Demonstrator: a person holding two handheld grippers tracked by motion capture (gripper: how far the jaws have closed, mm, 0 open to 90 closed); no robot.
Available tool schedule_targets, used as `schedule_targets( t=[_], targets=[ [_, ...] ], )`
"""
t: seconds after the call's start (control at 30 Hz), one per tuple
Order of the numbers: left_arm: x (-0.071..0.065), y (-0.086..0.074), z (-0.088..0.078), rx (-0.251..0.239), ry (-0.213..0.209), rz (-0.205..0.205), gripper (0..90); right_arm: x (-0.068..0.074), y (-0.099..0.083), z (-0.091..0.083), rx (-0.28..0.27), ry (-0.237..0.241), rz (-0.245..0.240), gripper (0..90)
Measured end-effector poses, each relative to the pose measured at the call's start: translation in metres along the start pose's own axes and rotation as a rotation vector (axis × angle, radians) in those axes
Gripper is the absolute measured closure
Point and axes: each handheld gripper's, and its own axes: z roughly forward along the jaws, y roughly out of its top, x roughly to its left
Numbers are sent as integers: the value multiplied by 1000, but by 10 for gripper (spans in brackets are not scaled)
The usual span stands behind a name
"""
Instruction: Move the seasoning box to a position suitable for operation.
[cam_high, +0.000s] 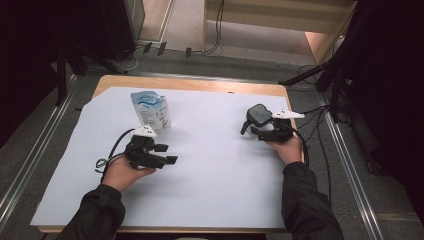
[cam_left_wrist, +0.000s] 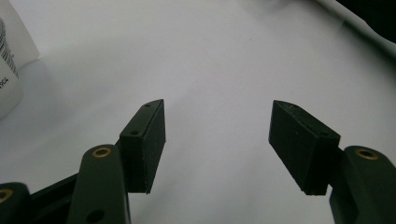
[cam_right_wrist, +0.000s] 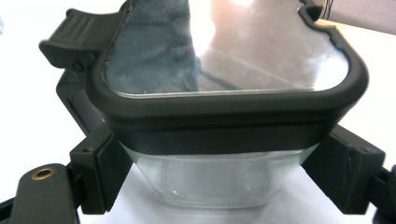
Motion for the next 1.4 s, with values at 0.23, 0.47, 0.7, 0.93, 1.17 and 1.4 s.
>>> schedule_targets(
  t=[0.23,0.47,0.7,0.93,1.17,1.4],
  targets=[
    [0,-1,0,1,-3,-4,377,-2,0,7,-9,18,43,131],
    [-1,-2,-1,3,0,-10,377,-2,0,13,-9,9,47,128],
    [0,-2,-2,-4,-3,-13,377,3,2,11,-16,-31,17,159],
    [1,-2,-2,-2,-2,-15,377,3,4,7,-20,-32,40,165],
    [1,0,0,-2,-16,-21,377,13,10,2,-40,-21,23,165],
    [2,6,2,23,-28,-27,377,28,12,-5,-32,-8,14,164]
  ],
)
